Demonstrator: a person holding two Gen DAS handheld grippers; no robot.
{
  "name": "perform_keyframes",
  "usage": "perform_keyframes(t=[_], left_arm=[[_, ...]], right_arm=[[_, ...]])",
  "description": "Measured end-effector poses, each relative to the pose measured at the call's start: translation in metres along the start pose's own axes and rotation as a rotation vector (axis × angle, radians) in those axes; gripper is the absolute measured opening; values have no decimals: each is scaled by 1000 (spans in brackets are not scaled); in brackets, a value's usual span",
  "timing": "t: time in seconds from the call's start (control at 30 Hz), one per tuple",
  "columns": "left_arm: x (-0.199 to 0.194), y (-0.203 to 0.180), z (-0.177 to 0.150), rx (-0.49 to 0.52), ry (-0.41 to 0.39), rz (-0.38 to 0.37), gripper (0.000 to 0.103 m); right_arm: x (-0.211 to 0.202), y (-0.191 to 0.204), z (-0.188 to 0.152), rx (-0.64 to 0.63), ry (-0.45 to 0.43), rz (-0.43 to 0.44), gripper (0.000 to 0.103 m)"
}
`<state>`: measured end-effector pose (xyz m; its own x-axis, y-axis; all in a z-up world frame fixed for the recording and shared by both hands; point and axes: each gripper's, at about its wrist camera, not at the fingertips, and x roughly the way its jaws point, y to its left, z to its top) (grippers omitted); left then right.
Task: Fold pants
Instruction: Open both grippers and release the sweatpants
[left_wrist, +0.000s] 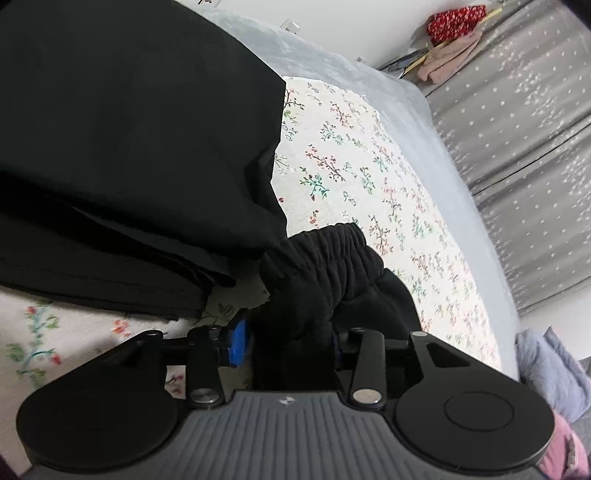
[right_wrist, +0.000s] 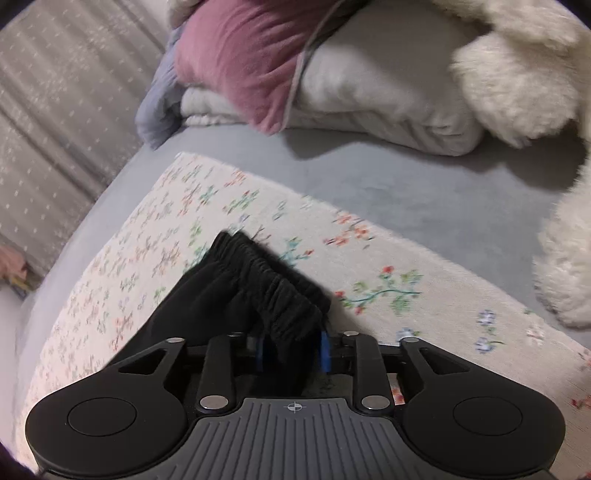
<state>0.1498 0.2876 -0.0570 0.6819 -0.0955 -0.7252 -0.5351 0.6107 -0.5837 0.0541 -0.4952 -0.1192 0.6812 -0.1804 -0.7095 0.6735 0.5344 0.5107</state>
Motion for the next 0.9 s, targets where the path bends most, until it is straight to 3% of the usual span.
perform_keyframes(t=[0.07, 0.13, 0.2, 0.27, 0.4, 0.47, 0.53, 0.6, 0.7, 0.73, 0.8, 0.9], left_arm=[[-7, -3, 0, 0, -17, 34, 65], [-17, -7, 2, 22, -91, 75, 71], [-25, -8, 7, 40, -163, 107, 73], [-28, -7, 10, 51, -201, 79, 73], [-11, -21, 4, 137, -147, 10, 71], [1, -28, 0, 167, -113, -2, 71], [13, -36, -4, 227, -92, 51, 71], [34, -40, -8, 282, -3, 135, 70], [47, -28, -5, 217, 52, 123, 68], [42, -25, -4, 210, 44, 106, 64], [26, -27, 0, 206, -4, 107, 63], [-8, -37, -3, 260, -178, 131, 63]], right_arm=[[-3, 4, 1, -24, -7, -44, 50], [-7, 10, 0, -77, -26, -94, 53], [-9, 18, -1, -105, -48, -172, 76], [-12, 24, -3, -114, -73, -217, 82], [-14, 34, -5, -119, -107, -306, 93], [-15, 44, -7, -159, -147, -362, 97], [-17, 54, -10, -187, -191, -399, 98], [-19, 61, -12, -204, -221, -416, 98], [-21, 76, -16, -319, -240, -454, 98], [-20, 80, -16, -363, -217, -440, 98], [-19, 84, -16, -408, -118, -334, 98], [-41, 99, -20, -483, -211, -362, 99]])
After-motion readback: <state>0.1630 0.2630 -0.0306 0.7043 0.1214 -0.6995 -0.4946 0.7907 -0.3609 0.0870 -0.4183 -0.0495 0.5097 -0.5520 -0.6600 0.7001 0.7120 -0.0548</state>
